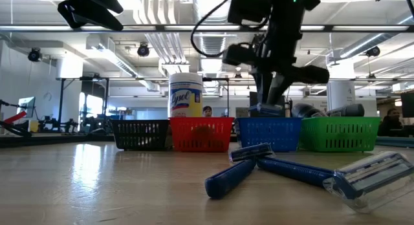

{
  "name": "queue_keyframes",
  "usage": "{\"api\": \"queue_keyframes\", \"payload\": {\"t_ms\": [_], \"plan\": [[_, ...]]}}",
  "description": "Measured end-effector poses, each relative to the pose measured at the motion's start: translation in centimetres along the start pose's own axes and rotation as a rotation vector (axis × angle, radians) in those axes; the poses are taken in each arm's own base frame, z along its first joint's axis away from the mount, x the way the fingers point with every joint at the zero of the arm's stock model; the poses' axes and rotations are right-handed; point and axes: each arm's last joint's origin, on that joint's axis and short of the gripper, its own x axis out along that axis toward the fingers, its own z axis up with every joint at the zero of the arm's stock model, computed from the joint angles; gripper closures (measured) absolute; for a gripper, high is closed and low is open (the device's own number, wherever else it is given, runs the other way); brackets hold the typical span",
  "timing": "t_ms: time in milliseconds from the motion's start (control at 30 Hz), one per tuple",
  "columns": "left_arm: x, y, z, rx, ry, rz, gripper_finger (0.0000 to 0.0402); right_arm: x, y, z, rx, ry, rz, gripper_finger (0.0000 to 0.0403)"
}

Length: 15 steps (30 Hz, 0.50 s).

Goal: Pick & Place Travel size toiletries
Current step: Put the blue razor into the blue basket

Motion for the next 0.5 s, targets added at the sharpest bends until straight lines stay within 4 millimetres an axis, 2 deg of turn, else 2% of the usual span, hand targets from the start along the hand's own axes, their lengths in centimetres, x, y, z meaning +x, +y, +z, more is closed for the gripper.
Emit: {"api": "queue_keyframes", "payload": {"t_ms": [233, 500], "plan": [[0.0, 0.0, 0.0, 0.0, 0.0, 0.0, 0.0168, 1.9, -0.8, 0.7, 0.053, 0.023, -0.004, 0.035], [0.0, 0.0, 0.0, -0.009, 0.001, 0.001, 0.0168, 1.5, -0.5, 0.8, 0.053, -0.006, 0.01, 0.0265]]}}
